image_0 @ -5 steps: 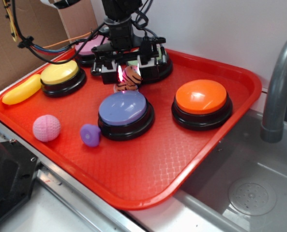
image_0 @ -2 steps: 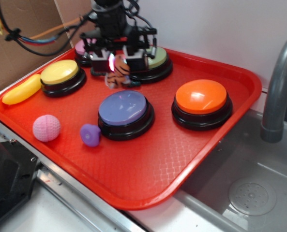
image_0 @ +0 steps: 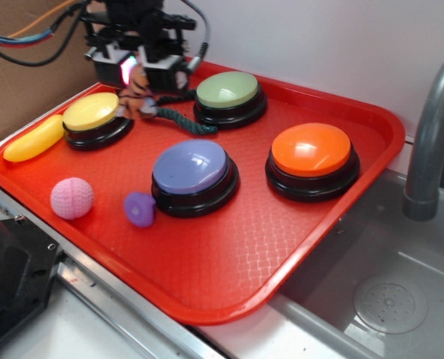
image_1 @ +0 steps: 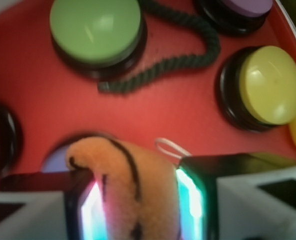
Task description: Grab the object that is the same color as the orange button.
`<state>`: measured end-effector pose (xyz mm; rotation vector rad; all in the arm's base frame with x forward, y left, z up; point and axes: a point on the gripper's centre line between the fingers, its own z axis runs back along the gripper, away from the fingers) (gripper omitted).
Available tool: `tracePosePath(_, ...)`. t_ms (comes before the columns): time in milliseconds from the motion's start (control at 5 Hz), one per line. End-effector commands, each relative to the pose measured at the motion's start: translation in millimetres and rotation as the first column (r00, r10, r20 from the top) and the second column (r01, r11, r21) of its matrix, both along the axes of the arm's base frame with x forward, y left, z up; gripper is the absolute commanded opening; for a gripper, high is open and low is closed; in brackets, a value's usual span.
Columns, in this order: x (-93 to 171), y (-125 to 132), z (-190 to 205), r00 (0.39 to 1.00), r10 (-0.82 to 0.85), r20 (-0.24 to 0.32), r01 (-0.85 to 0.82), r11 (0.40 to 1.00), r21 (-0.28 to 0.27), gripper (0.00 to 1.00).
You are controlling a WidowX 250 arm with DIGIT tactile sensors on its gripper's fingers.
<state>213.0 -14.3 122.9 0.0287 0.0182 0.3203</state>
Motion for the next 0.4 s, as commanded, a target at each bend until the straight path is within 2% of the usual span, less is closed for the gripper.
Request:
tracePosePath(0,-38.1,37.4,46.7,0.985,-0.171,0.028,0.171,0.985,0.019,0.0)
tracePosePath(200,-39.0,40.5,49.6,0.98,-0.2,0.007,0.199,0.98,0.019,0.0)
